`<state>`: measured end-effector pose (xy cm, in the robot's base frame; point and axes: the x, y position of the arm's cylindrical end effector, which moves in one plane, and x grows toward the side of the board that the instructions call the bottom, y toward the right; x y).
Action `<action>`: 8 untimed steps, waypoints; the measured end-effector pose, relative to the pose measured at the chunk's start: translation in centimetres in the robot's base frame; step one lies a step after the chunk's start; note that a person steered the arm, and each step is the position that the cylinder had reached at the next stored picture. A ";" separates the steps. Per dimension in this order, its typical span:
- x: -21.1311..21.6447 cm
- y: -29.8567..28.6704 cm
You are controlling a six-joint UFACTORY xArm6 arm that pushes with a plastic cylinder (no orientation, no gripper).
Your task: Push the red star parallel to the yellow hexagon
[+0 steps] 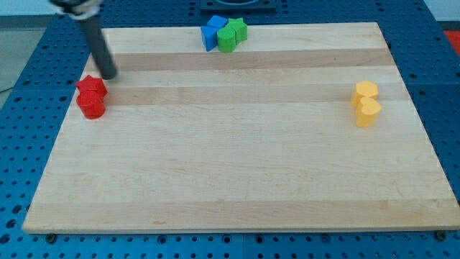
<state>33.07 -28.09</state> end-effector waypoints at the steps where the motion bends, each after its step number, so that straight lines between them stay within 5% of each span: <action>1: 0.2 -2.3; 5: 1.2 3.8; 6: 1.2 -1.7; 8: 2.9 -1.3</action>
<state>35.95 -29.38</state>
